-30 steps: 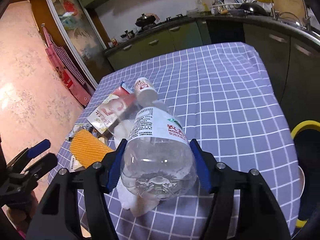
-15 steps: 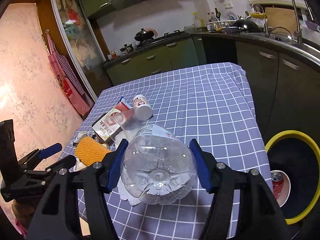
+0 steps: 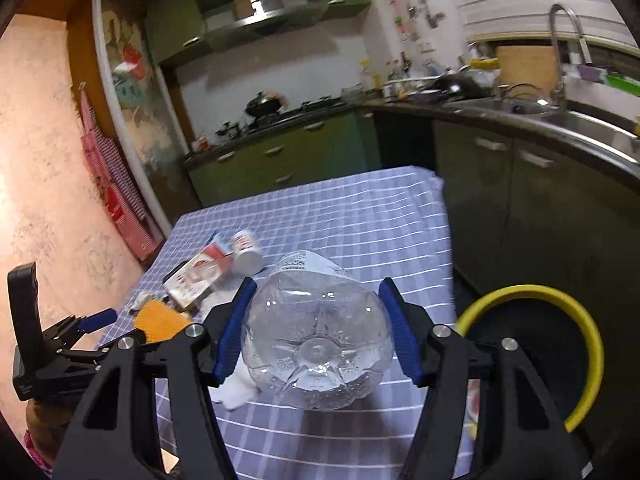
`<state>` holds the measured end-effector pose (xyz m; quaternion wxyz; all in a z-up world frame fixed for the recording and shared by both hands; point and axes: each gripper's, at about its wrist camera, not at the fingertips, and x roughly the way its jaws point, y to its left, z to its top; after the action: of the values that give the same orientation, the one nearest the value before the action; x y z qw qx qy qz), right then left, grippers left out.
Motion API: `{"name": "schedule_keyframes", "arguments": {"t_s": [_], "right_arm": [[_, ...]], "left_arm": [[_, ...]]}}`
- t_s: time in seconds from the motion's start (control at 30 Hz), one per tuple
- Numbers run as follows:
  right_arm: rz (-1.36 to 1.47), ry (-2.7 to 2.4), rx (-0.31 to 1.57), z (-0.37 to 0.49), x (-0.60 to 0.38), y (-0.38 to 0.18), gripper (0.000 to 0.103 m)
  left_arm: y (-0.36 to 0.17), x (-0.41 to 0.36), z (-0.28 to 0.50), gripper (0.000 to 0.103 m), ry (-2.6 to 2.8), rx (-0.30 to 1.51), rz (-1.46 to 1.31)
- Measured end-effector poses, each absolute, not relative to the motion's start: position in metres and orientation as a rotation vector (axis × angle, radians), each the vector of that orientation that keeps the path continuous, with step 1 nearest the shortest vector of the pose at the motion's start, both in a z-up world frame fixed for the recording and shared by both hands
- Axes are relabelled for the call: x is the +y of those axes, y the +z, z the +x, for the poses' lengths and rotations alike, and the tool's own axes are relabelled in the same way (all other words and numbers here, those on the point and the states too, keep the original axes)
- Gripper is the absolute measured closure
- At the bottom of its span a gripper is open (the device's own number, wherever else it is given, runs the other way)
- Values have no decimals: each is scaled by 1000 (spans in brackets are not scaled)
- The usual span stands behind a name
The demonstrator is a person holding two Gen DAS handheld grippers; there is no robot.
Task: Collect trash
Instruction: 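Carry the water bottle over the bin and open the right tool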
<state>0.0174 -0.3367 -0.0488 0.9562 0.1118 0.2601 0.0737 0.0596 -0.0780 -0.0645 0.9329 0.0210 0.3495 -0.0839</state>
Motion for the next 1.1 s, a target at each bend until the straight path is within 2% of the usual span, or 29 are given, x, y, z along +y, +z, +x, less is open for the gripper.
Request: {"name": "schedule_keyframes", "arguments": {"t_s": [0.27, 0.6, 0.73, 1.1], "right_arm": [[269, -92, 516, -16, -417, -53, 43], [326, -264, 707, 12, -479, -134, 43], [366, -277, 722, 20, -484, -154, 42], [387, -239, 627, 10, -471, -135, 36]], "left_arm": [[-66, -87, 59, 9, -190, 720, 57], [-67, -101, 60, 9, -208, 731, 90], [-70, -105, 62, 9, -218, 746, 98], [-87, -107, 85, 9, -235, 761, 106]]}}
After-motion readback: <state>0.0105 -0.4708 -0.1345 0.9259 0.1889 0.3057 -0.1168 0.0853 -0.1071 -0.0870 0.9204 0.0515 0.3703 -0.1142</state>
